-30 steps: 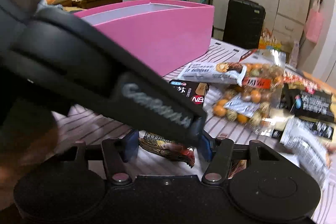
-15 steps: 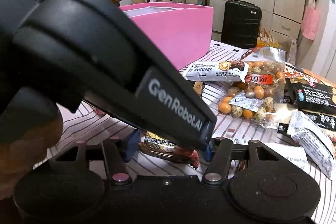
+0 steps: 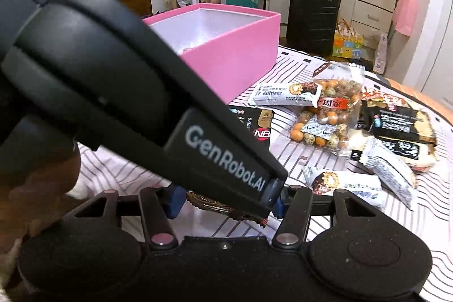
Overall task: Organize snacks
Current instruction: 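Grasp a second black NB cracker packet with the left gripper, then carry the second cracker packet into the pink box and release it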
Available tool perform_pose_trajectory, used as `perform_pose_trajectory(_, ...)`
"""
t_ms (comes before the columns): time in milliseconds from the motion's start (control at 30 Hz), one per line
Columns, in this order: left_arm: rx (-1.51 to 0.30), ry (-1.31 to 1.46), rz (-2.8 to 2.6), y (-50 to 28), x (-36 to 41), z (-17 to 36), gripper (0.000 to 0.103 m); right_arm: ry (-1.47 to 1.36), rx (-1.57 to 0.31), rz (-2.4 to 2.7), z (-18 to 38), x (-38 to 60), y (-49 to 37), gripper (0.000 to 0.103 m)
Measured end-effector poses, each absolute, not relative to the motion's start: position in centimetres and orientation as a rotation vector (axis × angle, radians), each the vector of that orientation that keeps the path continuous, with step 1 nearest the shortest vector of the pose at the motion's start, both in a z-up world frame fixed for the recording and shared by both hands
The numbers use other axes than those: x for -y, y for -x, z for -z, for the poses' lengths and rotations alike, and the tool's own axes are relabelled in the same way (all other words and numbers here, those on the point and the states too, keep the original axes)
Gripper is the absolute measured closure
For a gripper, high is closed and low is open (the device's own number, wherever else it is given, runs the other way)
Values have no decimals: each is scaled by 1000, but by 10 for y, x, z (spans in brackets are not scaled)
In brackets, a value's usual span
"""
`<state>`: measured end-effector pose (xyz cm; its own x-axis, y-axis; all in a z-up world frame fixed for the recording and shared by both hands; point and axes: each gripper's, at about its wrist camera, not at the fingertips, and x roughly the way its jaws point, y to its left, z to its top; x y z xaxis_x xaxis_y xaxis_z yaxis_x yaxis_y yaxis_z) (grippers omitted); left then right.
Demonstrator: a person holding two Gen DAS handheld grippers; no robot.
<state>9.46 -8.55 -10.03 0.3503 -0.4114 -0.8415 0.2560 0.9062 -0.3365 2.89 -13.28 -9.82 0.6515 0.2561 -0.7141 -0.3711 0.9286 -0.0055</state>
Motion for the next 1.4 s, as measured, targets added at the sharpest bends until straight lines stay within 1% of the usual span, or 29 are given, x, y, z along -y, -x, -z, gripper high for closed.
perform_pose_trajectory(267, -1149, 95, 509, -78, 79, 58, 55, 176, -783, -313, 57, 118, -24, 42)
perform_pose_trajectory(533, -1069, 83, 539, -60, 55, 9, 55, 237, -698, -322, 19, 96, -20, 42)
perform_pose_trajectory(767, -991, 97, 503, -60, 23, -18, 55, 281, -651, -382, 12, 69, -46, 42)
perform_pose_trajectory(1000, -984, 123, 419, -88, -21, -16, 55, 191, -678, -477, 29, 44, -108, 42)
perform_pose_trajectory(1133, -1009, 132, 395, -124, -50, -4, 55, 108, -748, -509, 45, 23, -155, 42)
perform_pose_trajectory(1167, -1025, 135, 392, -135, -57, 0, 55, 91, -766, -513, 42, 12, -154, 42)
perform_pose_trajectory(1233, -1047, 142, 383, -156, -70, 10, 55, 46, -811, -523, 59, 8, -171, 42)
perform_pose_trajectory(1400, -1103, 166, 355, -196, -92, 38, 55, -49, -914, -541, 82, -6, -169, 41)
